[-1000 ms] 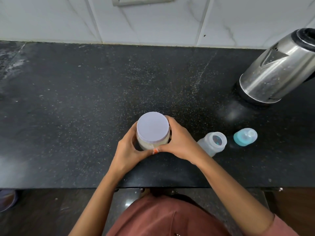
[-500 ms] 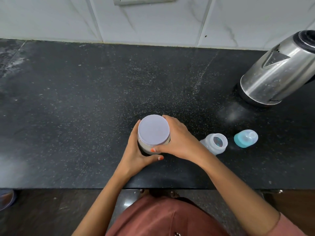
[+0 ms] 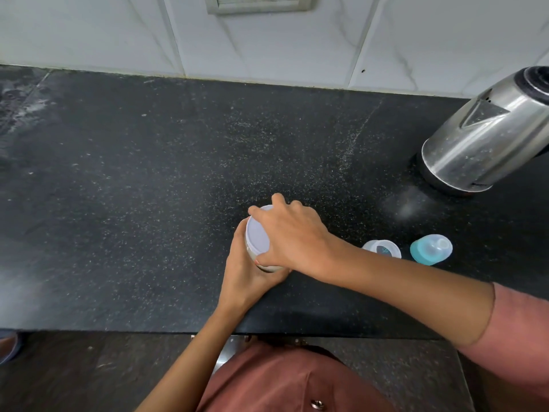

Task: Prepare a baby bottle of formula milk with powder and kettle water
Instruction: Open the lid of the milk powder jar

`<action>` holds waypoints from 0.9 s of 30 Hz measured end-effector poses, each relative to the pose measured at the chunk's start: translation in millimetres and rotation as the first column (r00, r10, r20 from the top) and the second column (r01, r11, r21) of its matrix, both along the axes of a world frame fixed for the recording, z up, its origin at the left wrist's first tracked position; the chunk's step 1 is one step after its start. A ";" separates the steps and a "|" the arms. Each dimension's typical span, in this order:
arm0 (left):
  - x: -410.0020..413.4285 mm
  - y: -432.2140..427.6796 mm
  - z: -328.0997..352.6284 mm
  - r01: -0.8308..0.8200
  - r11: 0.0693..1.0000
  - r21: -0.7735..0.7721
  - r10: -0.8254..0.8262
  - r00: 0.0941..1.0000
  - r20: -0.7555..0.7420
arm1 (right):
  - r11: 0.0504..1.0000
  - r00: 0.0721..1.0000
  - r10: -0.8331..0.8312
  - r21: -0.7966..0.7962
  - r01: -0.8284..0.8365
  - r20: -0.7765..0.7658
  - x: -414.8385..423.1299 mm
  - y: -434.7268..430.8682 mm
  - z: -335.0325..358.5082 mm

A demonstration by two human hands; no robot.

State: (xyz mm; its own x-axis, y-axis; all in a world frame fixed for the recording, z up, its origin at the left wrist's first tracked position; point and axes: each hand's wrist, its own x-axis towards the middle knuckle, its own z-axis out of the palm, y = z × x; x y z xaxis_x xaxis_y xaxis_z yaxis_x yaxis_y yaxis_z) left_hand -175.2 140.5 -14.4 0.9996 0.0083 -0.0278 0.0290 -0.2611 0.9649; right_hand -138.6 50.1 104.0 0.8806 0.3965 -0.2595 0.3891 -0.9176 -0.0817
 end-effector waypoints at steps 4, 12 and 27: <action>1.9 1.9 -0.9 -0.012 0.996 0.094 0.017 0.998 -0.054 | 0.999 0.999 0.035 0.018 -0.034 -0.023 1.2 -3.7 1.3; 3.5 3.6 3.3 -0.011 0.995 0.100 0.020 0.996 -0.090 | 0.996 0.994 0.083 0.022 -0.081 -0.073 3.6 -3.9 1.3; 5.9 8.9 12.8 0.084 0.993 0.079 -0.081 0.996 -0.039 | 0.953 0.933 0.288 0.165 -0.256 -0.216 11.7 -21.6 -2.4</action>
State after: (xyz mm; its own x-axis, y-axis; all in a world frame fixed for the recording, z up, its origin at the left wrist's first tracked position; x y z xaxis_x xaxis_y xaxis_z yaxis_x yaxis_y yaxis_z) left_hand -169.3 149.4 -1.6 0.9953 -0.0708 -0.0659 0.0380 -0.3405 0.9395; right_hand -126.9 28.6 101.6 0.6543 0.6569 -0.3748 0.5772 -0.7539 -0.3138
